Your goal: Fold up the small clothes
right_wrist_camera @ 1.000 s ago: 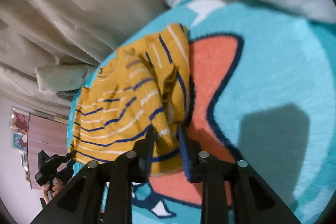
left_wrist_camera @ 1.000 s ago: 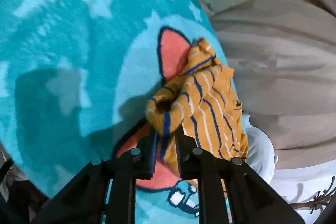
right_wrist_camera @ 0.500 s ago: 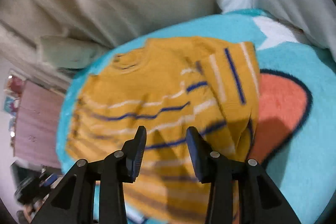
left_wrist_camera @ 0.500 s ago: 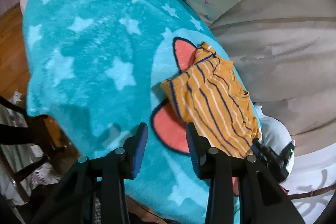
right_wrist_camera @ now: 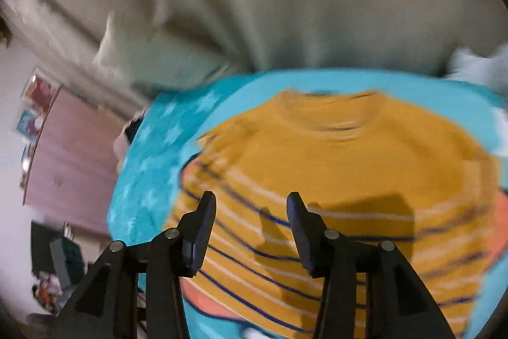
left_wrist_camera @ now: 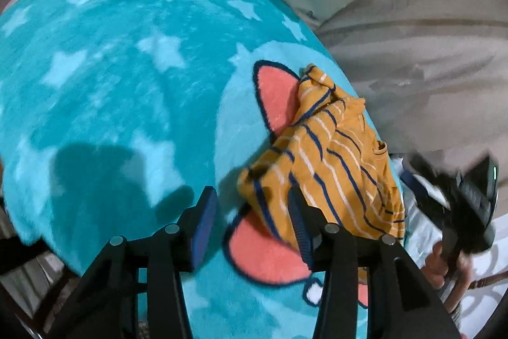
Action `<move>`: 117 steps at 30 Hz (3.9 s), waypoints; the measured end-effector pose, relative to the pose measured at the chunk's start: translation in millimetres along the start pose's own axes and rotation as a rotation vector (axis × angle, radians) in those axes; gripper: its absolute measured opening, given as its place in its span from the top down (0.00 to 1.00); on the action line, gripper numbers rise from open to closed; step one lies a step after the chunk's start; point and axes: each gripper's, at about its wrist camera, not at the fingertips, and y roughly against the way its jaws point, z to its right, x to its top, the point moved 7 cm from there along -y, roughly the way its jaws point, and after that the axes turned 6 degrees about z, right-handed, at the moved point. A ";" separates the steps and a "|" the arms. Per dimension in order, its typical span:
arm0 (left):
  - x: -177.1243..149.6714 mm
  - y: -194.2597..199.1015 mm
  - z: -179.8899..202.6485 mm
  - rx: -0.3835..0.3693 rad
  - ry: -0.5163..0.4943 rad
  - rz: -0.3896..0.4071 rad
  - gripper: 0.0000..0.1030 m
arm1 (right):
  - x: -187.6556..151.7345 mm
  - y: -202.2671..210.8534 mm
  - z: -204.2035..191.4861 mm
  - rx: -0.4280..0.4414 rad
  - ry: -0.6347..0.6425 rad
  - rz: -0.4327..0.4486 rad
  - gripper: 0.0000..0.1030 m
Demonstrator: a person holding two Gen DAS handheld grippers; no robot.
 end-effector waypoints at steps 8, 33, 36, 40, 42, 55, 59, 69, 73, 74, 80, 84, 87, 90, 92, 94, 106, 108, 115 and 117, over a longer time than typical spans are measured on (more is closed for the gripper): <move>31.8 -23.1 1.0 -0.021 -0.081 -0.049 0.57 | 29.1 -130.6 -0.2 -0.176 -0.087 -0.133 0.87; -4.6 -71.4 49.6 -0.161 -0.193 -0.165 0.89 | 4.0 -170.4 -60.8 -0.424 0.226 -0.313 0.28; -6.8 -66.9 56.3 -0.183 -0.192 -0.156 0.89 | -3.0 -175.8 -67.1 -0.496 0.317 -0.319 0.29; -9.1 -63.4 59.9 -0.197 -0.184 -0.150 0.89 | -5.8 -164.9 -67.6 -0.550 0.419 -0.258 0.67; -9.9 -59.7 63.0 -0.206 -0.178 -0.148 0.89 | -3.5 -150.9 -64.0 -0.481 0.346 -0.228 0.83; -52.9 6.1 159.1 -0.379 -0.322 -0.127 0.81 | 24.0 12.6 -8.6 -0.229 0.145 0.026 0.88; -67.3 22.0 163.7 -0.351 -0.301 -0.095 0.65 | 20.0 60.1 61.9 -0.231 0.043 0.077 0.88; -127.5 -5.0 155.7 -0.164 -0.292 -0.172 0.65 | -23.6 122.8 201.8 -0.237 -0.199 0.132 0.88; -144.4 -11.4 168.0 -0.141 -0.353 -0.185 0.65 | -35.8 124.0 219.0 -0.213 -0.235 0.157 0.88; -147.8 -12.2 171.9 -0.137 -0.363 -0.189 0.65 | -36.6 123.7 221.5 -0.218 -0.235 0.163 0.87; -152.7 -23.2 185.8 -0.126 -0.392 -0.198 0.65 | -33.4 157.0 239.1 -0.176 -0.287 0.224 0.86; -150.1 -28.5 188.0 -0.114 -0.383 -0.203 0.65 | -39.5 173.6 229.6 -0.105 -0.290 0.238 0.59; -148.7 -31.7 190.6 -0.105 -0.381 -0.207 0.65 | -54.3 165.3 212.0 -0.039 -0.291 0.217 0.49; -149.0 -36.1 192.3 -0.095 -0.383 -0.218 0.64 | -66.6 139.2 205.7 -0.063 -0.301 0.164 0.49; -149.0 -38.8 193.8 -0.089 -0.385 -0.226 0.64 | -71.8 123.9 206.2 -0.069 -0.311 0.134 0.56; -147.7 -39.6 195.6 -0.086 -0.389 -0.229 0.64 | -71.7 123.1 204.4 -0.020 -0.337 0.130 0.79; -119.3 -63.8 216.7 -0.079 -0.437 -0.186 0.60 | -74.3 126.2 237.4 -0.168 -0.311 0.134 0.75; -115.5 -74.3 223.7 -0.073 -0.457 -0.184 0.58 | -75.1 130.0 242.6 -0.212 -0.302 0.123 0.48; -84.4 -83.6 237.9 -0.111 -0.439 -0.153 0.41 | -76.1 165.6 241.0 -0.139 -0.333 0.230 0.30; -75.2 -96.4 238.7 -0.134 -0.420 -0.168 0.32 | -69.8 155.4 241.0 -0.136 -0.335 0.208 0.27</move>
